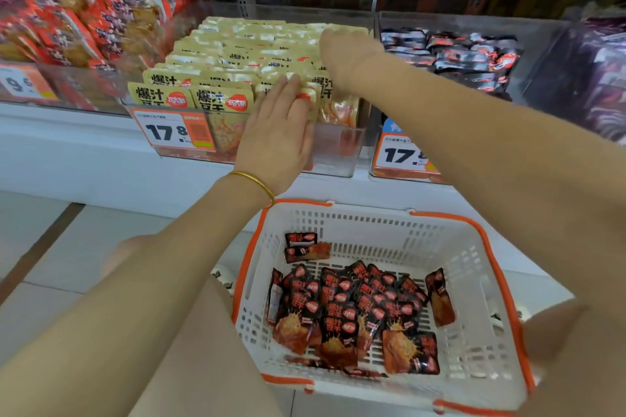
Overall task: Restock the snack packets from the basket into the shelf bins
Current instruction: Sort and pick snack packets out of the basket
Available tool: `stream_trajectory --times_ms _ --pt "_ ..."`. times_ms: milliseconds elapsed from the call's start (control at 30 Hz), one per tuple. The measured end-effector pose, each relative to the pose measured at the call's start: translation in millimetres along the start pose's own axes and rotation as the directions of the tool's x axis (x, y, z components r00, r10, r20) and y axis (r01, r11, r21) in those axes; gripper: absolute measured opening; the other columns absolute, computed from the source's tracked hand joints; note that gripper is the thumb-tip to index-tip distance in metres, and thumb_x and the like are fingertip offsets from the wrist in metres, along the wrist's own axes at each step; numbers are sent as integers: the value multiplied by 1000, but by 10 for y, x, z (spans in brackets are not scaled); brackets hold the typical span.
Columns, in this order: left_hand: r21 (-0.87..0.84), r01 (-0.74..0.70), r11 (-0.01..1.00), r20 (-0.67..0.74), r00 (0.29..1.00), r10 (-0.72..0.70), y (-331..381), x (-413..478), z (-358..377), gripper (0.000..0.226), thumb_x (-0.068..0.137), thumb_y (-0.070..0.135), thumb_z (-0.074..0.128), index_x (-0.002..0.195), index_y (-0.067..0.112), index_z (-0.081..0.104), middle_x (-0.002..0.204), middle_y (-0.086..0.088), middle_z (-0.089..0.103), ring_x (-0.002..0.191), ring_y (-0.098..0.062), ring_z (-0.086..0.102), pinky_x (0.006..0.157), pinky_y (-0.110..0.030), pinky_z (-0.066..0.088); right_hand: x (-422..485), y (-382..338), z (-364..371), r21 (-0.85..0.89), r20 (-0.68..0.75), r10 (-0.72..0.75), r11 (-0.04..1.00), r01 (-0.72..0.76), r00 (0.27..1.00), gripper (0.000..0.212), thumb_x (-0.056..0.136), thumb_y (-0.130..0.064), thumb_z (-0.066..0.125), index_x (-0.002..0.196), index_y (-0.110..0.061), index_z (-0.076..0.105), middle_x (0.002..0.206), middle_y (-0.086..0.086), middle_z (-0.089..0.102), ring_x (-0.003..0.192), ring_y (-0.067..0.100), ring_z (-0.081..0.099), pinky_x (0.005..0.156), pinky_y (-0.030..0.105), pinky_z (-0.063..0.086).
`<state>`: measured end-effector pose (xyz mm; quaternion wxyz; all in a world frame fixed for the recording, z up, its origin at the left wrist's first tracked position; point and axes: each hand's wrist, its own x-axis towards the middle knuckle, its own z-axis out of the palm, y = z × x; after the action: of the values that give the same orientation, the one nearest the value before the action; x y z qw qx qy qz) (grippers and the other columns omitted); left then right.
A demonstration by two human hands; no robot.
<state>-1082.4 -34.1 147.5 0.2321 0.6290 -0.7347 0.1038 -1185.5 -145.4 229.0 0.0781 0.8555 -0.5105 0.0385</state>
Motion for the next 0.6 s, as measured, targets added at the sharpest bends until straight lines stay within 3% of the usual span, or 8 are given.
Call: stream_trajectory --times_ms 67,167,300,367,500,533,600 --pt "4 -34 999 -69 997 34 65 -70 -33 40 92 21 33 114 -4 56 144 -23 39 137 -39 31 113 -52 24 -196 17 -129 96 -85 -22 995 30 996 49 86 -4 61 130 -2 39 130 18 47 120 37 47 91 44 42" --pt "-9 -149 989 -198 969 145 193 -228 -30 29 87 5 43 109 -7 57 135 -26 47 128 -42 41 110 -50 29 -691 122 -193 265 -280 -67 953 144 958 35 84 -10 61 115 -6 47 114 13 54 101 31 53 83 41 44" --pt "-73 -266 961 -163 954 252 389 -518 160 28 80 -2 46 105 -6 60 131 -24 51 122 -42 47 106 -50 34 -1491 242 49 578 -361 -30 777 250 932 18 79 -7 60 97 -7 54 81 -2 56 69 11 51 68 33 47" --pt "-86 -278 957 -66 960 273 433 -679 324 29 77 -3 47 103 -4 61 129 -23 52 119 -40 47 104 -50 35 -1755 297 346 654 -294 6 730 196 956 14 82 -6 61 93 -10 55 73 -9 52 63 4 48 63 27 45" --pt "-77 -302 950 197 930 311 492 -902 647 33 77 7 42 103 4 62 126 -17 56 116 -37 49 99 -46 40 -2042 375 1354 621 4 -16 784 10 1000 6 87 -11 57 89 -15 54 80 -2 59 73 17 55 66 32 47" --pt "-82 -319 944 260 908 330 528 -935 712 36 76 10 39 102 4 64 123 -17 58 114 -37 52 100 -45 40 -2098 375 1651 578 126 -75 816 -12 989 5 88 -10 55 86 -15 54 81 0 59 75 20 56 68 35 49" --pt "-100 -341 935 377 856 353 584 -979 837 41 76 14 35 102 3 65 120 -18 60 112 -38 54 101 -46 43 -2217 363 2296 535 414 -215 844 -45 884 8 90 -11 53 86 -17 51 82 -1 55 79 23 54 72 37 50"
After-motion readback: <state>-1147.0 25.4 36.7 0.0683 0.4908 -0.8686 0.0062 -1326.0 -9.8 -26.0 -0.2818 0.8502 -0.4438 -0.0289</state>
